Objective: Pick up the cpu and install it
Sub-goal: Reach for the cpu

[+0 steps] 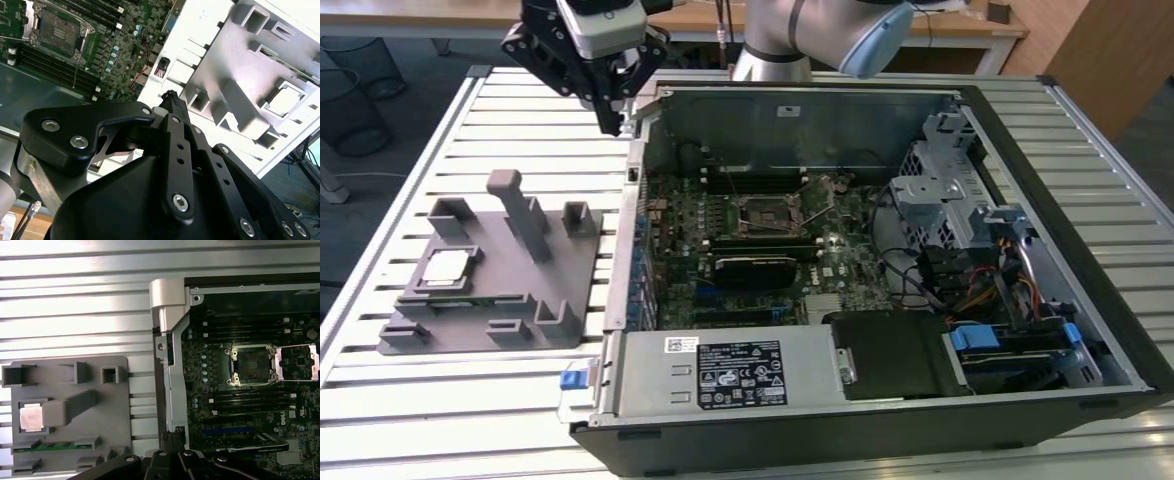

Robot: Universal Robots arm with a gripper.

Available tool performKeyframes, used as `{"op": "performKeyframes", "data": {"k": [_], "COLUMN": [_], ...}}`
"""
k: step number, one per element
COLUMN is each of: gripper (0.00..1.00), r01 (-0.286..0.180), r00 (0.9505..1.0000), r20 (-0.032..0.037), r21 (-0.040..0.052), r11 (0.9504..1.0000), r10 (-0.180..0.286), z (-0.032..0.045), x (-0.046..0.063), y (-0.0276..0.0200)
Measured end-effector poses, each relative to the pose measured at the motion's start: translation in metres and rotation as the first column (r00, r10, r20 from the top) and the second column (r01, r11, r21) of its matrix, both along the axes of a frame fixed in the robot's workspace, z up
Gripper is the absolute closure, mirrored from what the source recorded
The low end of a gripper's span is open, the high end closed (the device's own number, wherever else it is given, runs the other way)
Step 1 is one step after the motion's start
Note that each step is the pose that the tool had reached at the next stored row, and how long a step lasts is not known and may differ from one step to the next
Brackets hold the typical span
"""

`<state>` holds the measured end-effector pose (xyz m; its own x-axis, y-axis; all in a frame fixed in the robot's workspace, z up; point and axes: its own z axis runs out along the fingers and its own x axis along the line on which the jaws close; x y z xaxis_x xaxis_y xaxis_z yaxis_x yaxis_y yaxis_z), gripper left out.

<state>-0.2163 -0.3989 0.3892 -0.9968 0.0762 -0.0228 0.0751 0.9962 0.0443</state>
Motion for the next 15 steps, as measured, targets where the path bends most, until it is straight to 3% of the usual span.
{"op": "performKeyframes", "data": {"k": [15], "gripper": [0.89], "r01": [0.0], "r00": [1.0], "r20": [0.0], "r21": [-0.0001], "r11": [1.0], "r10": [0.0], "z": [-0.0004], "x": [-0.0082], "y": [0.0]}}
